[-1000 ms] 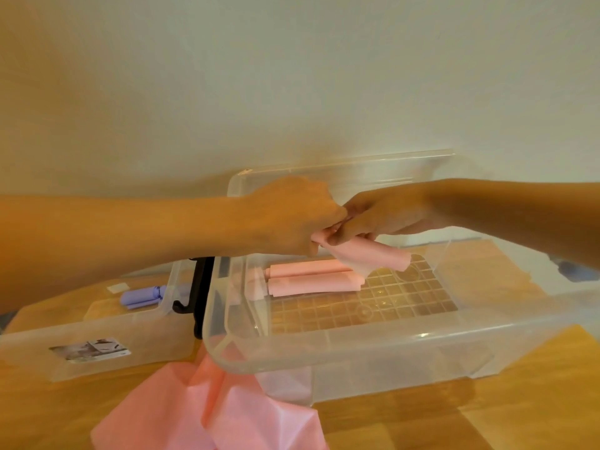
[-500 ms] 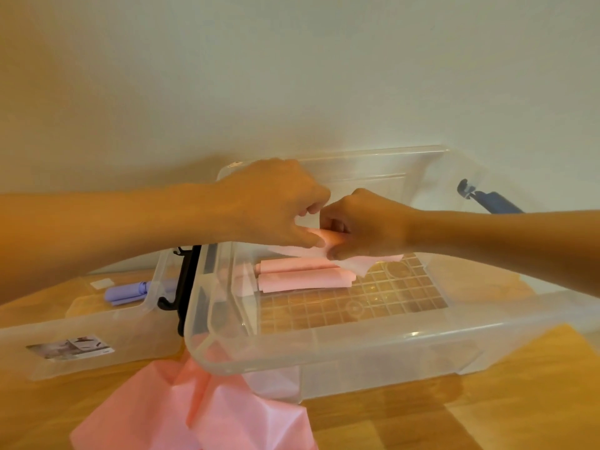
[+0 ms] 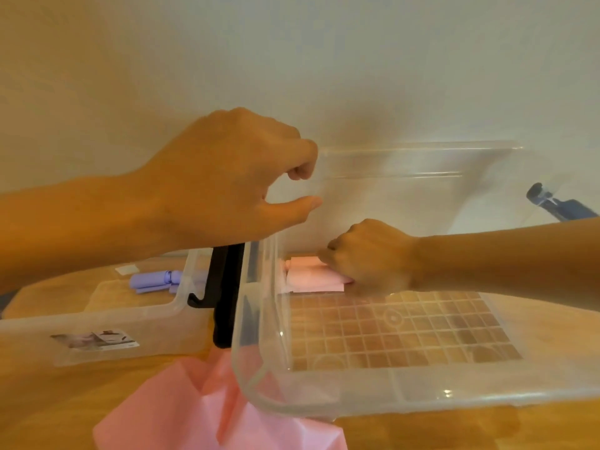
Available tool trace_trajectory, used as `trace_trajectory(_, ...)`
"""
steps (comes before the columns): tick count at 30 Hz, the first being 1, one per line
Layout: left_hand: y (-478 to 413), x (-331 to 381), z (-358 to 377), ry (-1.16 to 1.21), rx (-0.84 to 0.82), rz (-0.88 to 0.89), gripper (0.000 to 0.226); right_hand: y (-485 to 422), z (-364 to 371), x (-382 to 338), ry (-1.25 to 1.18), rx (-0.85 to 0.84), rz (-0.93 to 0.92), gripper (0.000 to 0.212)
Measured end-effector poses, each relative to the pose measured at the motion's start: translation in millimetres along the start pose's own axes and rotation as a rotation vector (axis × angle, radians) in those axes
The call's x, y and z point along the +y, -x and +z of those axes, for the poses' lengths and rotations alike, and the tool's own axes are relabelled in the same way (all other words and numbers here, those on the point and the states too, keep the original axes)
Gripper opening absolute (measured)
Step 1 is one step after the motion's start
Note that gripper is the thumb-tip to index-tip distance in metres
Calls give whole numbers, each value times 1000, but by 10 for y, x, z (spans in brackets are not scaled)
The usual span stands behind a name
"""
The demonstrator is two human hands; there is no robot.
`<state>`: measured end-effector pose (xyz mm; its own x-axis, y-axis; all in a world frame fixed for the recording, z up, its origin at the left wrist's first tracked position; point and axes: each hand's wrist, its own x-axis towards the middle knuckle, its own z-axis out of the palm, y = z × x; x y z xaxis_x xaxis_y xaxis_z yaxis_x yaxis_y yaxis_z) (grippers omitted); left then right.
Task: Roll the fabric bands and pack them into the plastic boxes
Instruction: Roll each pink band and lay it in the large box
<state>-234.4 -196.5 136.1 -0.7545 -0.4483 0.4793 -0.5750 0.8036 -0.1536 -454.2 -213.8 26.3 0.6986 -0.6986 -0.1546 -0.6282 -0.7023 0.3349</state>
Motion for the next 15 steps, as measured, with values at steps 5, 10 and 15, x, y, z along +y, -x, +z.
trace_trajectory(5, 47, 11, 85, -43, -23, 33, 42, -64, 175, -78, -6, 10, -31, 31)
trace_trajectory(10, 33, 35, 115, -53, -30, 57, 45, -50, 383, -103, 113, 168, -136, 34)
trace_trajectory(15, 21, 39, 131, -50, -24, 59, 43, -46, 454, -122, 151, 203, -192, 42)
